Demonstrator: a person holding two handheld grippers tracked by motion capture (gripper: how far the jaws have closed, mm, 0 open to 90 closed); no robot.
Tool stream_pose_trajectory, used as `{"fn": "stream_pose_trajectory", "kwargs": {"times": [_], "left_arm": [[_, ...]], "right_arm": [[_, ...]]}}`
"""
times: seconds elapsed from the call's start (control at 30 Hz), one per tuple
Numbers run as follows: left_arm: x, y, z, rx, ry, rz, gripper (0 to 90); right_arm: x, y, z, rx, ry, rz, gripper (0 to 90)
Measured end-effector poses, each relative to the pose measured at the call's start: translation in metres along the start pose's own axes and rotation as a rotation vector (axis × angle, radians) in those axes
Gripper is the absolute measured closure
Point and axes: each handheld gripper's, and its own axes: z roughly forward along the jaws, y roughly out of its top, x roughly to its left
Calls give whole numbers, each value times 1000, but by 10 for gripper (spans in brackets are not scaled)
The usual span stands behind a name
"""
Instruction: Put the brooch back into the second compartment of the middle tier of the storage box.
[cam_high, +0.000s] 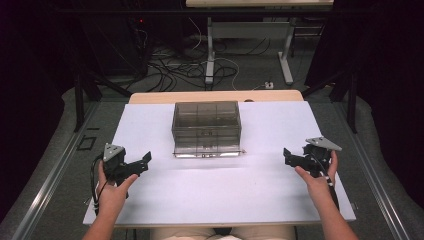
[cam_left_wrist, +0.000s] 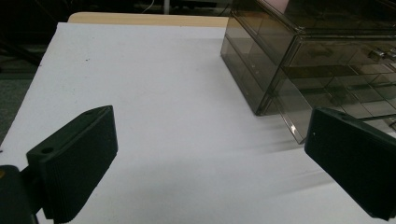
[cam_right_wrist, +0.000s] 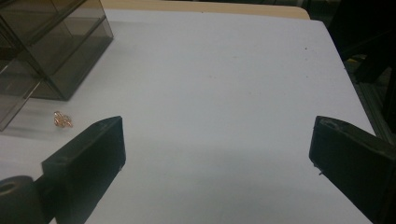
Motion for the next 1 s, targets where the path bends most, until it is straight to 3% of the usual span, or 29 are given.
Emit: {"fn": "stream_pose_trajectory", "kwargs": {"times": [0.37, 0.47, 0.7, 1.0], "left_arm": [[5, -6, 4, 58, 42, 22, 36], [6, -8, 5, 69, 54, 26, 35], [11, -11, 6, 83, 56, -13, 35], [13, -12, 4, 91, 27, -14, 6]], "right_arm": [[6, 2, 5, 17, -6, -42, 70], [8, 2, 8, 42, 28, -46, 115], [24, 5, 13, 74, 67, -95, 153], [43, 16, 18, 100, 104, -139, 189]]}}
